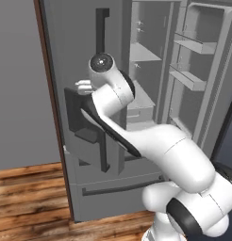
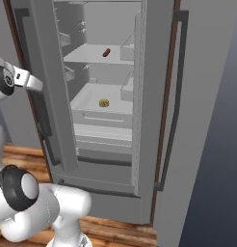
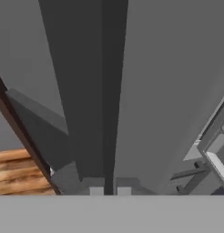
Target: Retrieve the sausage and cheese from the fridge and place them on the cutting board on the counter.
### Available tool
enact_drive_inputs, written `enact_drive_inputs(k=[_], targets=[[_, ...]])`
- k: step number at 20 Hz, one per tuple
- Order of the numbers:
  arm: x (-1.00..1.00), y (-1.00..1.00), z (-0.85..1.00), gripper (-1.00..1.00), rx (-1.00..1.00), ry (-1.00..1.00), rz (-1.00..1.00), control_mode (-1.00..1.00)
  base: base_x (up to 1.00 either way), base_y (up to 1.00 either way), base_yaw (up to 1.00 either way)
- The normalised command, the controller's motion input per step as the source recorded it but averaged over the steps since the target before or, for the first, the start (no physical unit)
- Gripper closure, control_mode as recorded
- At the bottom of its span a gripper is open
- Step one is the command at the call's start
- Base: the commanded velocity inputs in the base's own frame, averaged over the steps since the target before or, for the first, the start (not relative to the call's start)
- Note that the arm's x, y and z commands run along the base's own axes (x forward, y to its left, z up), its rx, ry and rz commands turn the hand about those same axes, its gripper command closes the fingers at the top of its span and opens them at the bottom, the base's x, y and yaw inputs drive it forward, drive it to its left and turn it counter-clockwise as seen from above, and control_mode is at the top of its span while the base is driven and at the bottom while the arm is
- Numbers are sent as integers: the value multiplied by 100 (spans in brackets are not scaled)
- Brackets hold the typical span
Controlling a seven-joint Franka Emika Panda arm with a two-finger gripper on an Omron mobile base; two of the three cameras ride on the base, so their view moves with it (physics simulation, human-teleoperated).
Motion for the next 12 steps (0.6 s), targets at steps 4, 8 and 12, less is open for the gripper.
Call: enact_drive_inputs(k=[4,8,12], targets=[[-62,-1,0,-100,0,13,0,-100,0,0,0],[-39,-20,0,-100,0,9,0,-100,0,0,0],[-5,-75,7,-100,9,4,-3,-100,0,0,0]])
